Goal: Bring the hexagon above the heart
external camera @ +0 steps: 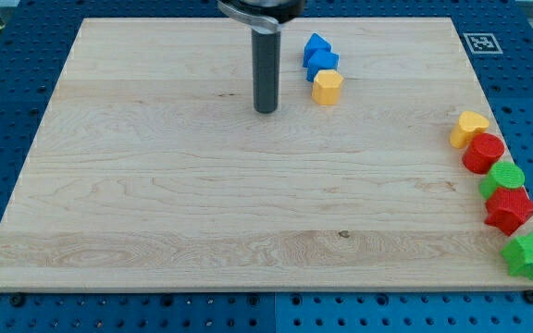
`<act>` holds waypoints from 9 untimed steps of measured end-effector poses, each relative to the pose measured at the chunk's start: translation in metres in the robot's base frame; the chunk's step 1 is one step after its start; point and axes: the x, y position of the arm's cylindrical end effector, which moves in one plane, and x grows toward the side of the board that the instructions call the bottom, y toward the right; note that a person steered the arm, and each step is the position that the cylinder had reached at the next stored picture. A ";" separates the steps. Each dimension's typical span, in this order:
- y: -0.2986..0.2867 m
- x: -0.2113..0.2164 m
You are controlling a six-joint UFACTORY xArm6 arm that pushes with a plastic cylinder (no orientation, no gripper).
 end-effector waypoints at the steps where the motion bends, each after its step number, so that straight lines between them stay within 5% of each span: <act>1: 0.026 -0.029; 3: 0.107 -0.022; 9: 0.233 0.008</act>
